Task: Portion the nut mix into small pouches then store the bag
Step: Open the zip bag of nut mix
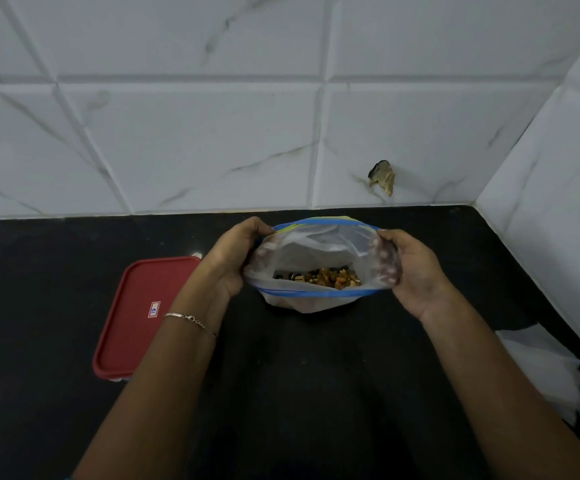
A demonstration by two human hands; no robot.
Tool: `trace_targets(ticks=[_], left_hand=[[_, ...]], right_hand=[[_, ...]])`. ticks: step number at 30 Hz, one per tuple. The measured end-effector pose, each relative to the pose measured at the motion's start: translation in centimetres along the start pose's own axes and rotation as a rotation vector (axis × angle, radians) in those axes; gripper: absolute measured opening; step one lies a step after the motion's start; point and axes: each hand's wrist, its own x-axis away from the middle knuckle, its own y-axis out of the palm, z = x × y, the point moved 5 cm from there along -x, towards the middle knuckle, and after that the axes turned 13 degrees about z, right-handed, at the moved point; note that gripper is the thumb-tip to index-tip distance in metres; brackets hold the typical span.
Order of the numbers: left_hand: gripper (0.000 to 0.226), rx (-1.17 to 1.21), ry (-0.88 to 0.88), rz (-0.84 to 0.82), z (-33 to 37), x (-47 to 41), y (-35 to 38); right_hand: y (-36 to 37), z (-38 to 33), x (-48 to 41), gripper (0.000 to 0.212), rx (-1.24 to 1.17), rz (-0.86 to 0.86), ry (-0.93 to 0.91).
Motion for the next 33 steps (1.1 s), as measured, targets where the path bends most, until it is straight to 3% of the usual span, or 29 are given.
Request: trace_targets(ticks=[6, 11, 15, 19, 23, 28, 33], left_hand=[[0.024, 0.176, -0.157, -0.111, -0.6, -0.9, 0.0], [0.025, 0.554, -0.254, -0.193, -1.6, -1.3, 1.3], [0.031, 0.75, -0.28, -0.252, -2.2, -1.7, 1.5], [0.032, 0.533, -0.098, -0.227, -1.6, -0.3, 0.4], [0.014, 0.205, 0.182, 0.01, -1.0, 0.5, -1.1], [0.046, 0.045, 0.252, 0.098, -2.1, 1.5, -1.3], [0.058, -0.043, 0.399, 0.203, -2.2, 2.3, -2.0]], right_hand=[[0.2, 1.0, 0.1, 0.034, -0.267, -0.008, 0.305], [1.1, 2.1, -0.6, 0.034, -0.447, 0.032, 0.337], [1.8, 2.2, -0.9, 0.042, -0.661, -0.056, 0.341], [1.7, 1.5, -0.6, 0.015, -0.67, -0.18, 0.249], [1.4, 1.1, 0.3, 0.023, -0.338, -0.105, 0.068], [-1.2, 2.8, 2.0, 0.023, 0.089, 0.102, -0.028], [-2.1, 3.7, 3.4, 0.01, 0.071, 0.154, 0.004]])
